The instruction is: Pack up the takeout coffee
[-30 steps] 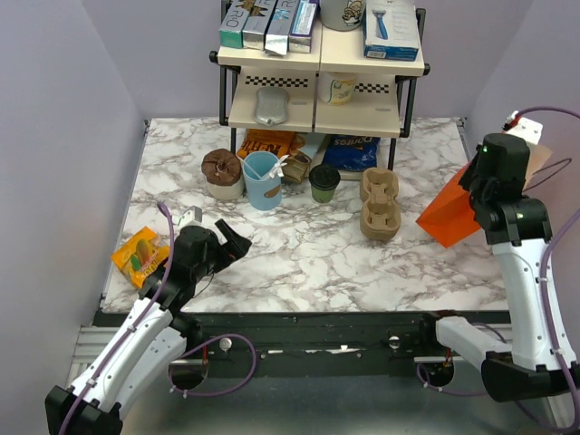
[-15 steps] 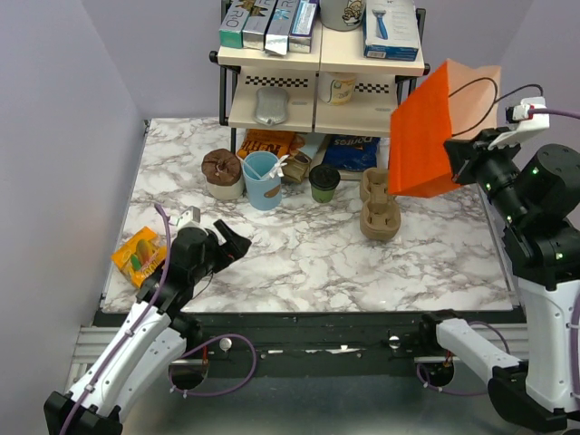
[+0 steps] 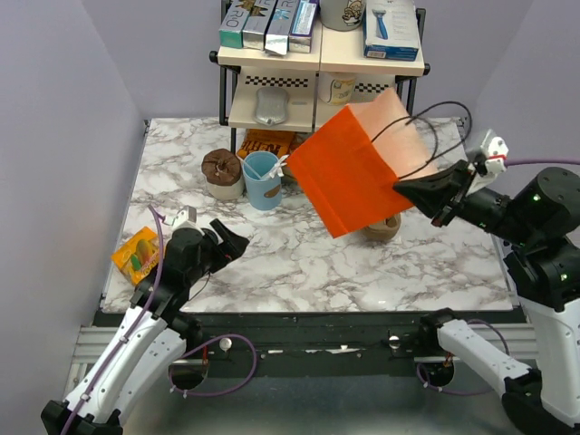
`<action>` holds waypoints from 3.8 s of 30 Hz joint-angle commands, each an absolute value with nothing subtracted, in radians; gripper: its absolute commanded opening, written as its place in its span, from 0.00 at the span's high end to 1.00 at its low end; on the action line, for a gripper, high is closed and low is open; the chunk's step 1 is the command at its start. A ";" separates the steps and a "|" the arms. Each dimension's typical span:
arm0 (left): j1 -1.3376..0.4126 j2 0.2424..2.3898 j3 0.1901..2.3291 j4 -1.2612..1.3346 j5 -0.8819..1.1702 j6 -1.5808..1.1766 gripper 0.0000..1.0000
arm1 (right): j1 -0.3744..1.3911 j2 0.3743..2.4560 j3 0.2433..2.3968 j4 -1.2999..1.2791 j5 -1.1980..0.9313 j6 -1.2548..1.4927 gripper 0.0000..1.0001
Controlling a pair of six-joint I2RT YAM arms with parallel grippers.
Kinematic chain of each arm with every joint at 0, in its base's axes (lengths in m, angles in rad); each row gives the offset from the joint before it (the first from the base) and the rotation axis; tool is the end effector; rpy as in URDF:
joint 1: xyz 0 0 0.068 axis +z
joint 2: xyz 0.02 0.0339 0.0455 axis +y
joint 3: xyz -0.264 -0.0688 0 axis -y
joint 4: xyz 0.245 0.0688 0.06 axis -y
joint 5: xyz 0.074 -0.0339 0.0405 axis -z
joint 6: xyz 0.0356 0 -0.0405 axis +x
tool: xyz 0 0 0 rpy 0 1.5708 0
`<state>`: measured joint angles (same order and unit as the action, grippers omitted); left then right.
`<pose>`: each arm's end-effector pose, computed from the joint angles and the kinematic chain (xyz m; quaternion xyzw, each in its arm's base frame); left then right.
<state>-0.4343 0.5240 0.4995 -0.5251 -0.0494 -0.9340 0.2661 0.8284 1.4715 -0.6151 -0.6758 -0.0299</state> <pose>0.1198 -0.0536 0.2423 -0.2273 0.8421 -0.2921 0.3922 0.0938 0.0487 0.5058 -0.3321 0.6155 0.3092 0.6445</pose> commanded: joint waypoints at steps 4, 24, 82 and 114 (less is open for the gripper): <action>-0.440 0.483 0.578 -0.626 -0.095 -0.919 0.01 | 0.662 0.959 1.448 -0.725 -0.520 -0.224 0.99; -0.440 0.310 0.848 -0.945 -0.383 -0.911 0.01 | 0.776 0.865 1.166 -0.660 -0.664 -0.511 0.99; -0.440 0.586 0.802 -0.746 -0.311 -0.894 0.01 | 0.615 1.000 1.255 -0.552 0.272 0.290 0.00; -0.434 0.578 0.710 -0.735 -0.348 -0.873 0.01 | 0.443 1.667 1.330 -0.480 0.393 0.011 0.42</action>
<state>-0.4339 0.5861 0.7212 -0.7288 -0.3111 -0.8856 0.4599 1.6432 1.3022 -0.5533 0.4381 0.1776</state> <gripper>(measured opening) 0.990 0.611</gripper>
